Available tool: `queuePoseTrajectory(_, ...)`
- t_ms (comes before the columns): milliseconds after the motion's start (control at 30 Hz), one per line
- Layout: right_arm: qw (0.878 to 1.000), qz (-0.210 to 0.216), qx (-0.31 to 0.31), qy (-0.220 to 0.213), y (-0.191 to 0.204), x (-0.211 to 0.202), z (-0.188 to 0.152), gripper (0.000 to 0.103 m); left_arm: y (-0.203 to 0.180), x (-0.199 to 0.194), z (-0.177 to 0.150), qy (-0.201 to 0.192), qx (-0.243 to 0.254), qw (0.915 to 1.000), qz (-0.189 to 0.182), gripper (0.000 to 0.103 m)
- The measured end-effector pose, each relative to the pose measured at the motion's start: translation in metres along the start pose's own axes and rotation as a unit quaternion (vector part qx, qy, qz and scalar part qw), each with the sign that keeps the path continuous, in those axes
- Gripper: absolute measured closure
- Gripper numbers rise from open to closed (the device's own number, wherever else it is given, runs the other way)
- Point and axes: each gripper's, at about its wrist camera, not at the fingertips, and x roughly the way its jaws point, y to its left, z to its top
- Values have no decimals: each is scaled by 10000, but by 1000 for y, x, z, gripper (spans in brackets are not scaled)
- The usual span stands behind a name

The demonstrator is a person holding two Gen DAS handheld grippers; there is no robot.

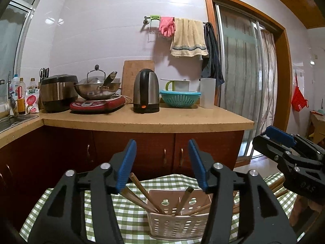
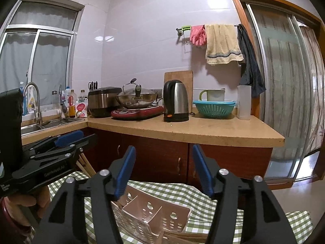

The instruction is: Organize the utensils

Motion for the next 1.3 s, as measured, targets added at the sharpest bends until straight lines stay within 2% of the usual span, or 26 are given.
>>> queuePoseTrajectory(100,9999,-70,9,-77,1,-6,2,30,0,-4,3,-44,-3,10000,26,42)
queuePoseTrajectory(267,9994,-306,72,-164,3,-20,6,19,-2,-19,8,-204,47,9997,152,27)
queuePoseTrajectory(500,9979,-572,300,-41,2,-47,3,15,-6,-57,8,-363,128,9984,412,13)
queuePoseTrajectory(667,9963,-754,412,19,6,-75,-9,12,-5,-85,1,-246,29,9983,528,6)
queuePoseTrajectory(933,9943,-897,344,462,27,-116,-32,11,-8,-136,-26,57,-43,9973,730,4)
queuePoseTrajectory(1300,9928,-1005,388,528,50,-182,-45,11,-19,-207,-49,343,-28,9953,900,4)
